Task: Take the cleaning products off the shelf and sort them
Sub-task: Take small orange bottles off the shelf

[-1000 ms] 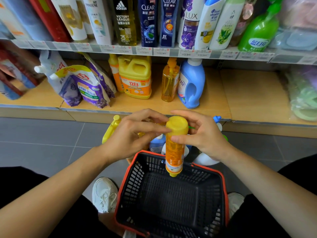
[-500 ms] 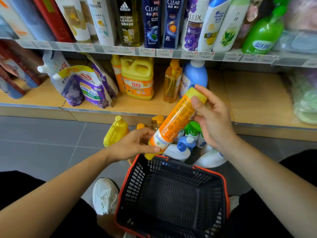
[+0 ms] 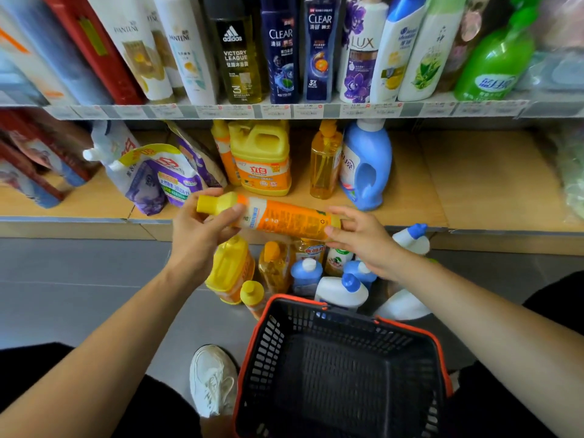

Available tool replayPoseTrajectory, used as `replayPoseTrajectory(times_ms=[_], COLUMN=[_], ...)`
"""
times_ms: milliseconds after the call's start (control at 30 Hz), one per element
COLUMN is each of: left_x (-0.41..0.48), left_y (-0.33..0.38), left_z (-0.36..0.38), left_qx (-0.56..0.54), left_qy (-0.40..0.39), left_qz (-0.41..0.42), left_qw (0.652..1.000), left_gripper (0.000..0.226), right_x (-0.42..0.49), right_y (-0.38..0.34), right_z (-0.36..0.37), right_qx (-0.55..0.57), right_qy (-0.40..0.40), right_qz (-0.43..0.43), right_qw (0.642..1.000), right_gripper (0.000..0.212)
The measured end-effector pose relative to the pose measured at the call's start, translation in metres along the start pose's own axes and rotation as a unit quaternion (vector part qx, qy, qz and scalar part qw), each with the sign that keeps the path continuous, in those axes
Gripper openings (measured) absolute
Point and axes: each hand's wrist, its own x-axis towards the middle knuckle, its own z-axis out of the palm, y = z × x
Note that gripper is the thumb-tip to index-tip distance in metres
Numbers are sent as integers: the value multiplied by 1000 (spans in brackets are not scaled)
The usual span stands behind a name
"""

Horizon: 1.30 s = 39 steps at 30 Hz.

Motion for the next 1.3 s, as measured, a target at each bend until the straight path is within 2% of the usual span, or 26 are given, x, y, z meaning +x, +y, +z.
replayPoseTrajectory(times_ms=[67,200,300,400,533,733,1000,1167,1300], left_x=[6,18,32,49,68,92,105,120,134], left_y=[9,22,21,14,-14,-50,-114,-133,-137], left_z=[-3,-11,-16,-16,-13,-10,-15,-19,-16], left_qx=[35,136,216,278,390,464,543,602,649], left_qy=[1,13,43,33,-10,-46,-157,-236,-257], left_qz=[64,170,216,234,205,168,70,36,25], left_qw=[997,976,951,931,898,869,822,762,716], left_gripper=[42,37,39,42,47,49,48,43,33], right_x=[14,43,62,74,80,85,90,94,95], right_y=[7,22,37,55,75,77,81,84,87], right_z=[6,8,5,6,10,1,-2,-4,-6], right_qx=[-108,-309,-448,-529,-571,-583,-594,-590,-591], right_qy=[-22,-29,-50,-102,-142,-139,-132,-127,-121], right_qz=[-30,-68,-87,-52,-40,-50,-77,-82,-100], right_qw=[993,948,889,841,808,799,789,793,791], right_gripper=[48,43,58,76,82,79,78,74,72])
